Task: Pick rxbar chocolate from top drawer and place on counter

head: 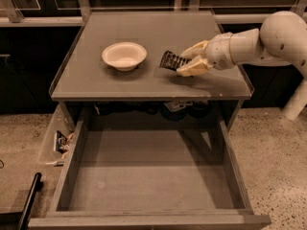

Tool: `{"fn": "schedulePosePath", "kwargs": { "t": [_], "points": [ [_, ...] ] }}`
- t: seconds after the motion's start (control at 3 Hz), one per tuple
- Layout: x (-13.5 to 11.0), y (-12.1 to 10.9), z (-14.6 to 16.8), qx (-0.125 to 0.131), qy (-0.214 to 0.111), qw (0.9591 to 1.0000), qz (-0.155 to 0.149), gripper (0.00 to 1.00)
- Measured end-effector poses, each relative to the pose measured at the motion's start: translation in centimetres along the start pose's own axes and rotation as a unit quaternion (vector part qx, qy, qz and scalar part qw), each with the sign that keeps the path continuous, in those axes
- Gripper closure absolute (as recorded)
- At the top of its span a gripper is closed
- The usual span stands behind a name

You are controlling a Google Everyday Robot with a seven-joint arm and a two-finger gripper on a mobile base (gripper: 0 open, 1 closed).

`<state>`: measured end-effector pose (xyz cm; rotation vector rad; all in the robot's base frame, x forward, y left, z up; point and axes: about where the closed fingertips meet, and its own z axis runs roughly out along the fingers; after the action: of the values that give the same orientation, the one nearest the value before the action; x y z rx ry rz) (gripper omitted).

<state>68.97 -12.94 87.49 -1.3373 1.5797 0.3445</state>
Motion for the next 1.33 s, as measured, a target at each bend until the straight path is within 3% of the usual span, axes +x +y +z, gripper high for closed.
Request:
{"fn": "schedulePosePath", "kwargs": {
  "t": [1.0,1.33],
  "points": [
    [0.00,0.00,0.01,0.000,0.000,1.0000,0.000,0.13],
    [0.00,0.01,0.01,0.000,0.000,1.0000,0.000,0.00]
  ]
}}
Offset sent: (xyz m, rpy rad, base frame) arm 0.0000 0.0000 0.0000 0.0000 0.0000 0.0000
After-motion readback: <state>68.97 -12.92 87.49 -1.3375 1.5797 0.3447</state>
